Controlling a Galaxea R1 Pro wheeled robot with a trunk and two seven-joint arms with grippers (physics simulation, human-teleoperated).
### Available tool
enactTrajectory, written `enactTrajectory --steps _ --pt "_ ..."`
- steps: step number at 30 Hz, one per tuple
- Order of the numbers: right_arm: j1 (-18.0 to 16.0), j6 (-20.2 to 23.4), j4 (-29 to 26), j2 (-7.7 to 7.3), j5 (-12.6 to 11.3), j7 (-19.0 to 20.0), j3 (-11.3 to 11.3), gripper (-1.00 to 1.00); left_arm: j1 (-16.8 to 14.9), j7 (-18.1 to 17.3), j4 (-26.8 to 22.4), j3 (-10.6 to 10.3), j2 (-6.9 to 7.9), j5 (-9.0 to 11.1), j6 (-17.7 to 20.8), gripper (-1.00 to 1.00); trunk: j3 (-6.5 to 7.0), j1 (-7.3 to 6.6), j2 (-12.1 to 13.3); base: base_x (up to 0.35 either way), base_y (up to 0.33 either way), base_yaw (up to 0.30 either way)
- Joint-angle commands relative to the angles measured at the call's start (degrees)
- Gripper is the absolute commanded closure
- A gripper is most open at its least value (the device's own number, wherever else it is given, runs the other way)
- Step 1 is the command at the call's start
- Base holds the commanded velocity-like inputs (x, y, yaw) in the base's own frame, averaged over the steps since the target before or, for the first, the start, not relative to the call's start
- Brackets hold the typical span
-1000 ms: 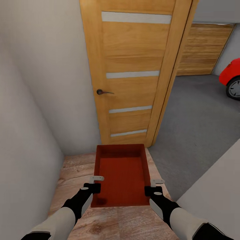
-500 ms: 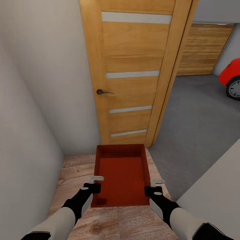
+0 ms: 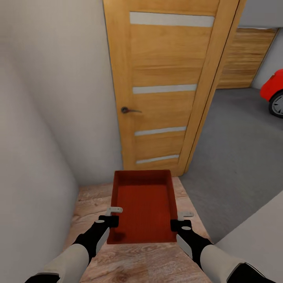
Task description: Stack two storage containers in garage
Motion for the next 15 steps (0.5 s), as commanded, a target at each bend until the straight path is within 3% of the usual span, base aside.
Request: enactTrajectory --steps 1,6,15 --pt "-0.1 -0.2 -0.1 0.02 0.8 -0.8 -0.3 1.00 0.0 0.2 0.8 -1.3 -0.24 0.5 0.3 1.00 -0.05 0.03 0.0 0.186 0.276 -0.145" --pt "-0.1 -0.2 -0.1 0.02 0.8 -0.8 -0.3 1.00 0.0 0.2 0.8 -1.3 -0.24 0.5 0.2 1.00 -0.05 0.03 0.0 0.162 0.188 -0.243" --pt "-0.1 -0.1 -0.1 0.02 0.8 -0.8 -0.3 1.00 0.0 0.3 0.8 -1.3 -0.24 0.5 -0.3 1.00 -0.05 0.03 0.0 0.021 0.019 -0.282"
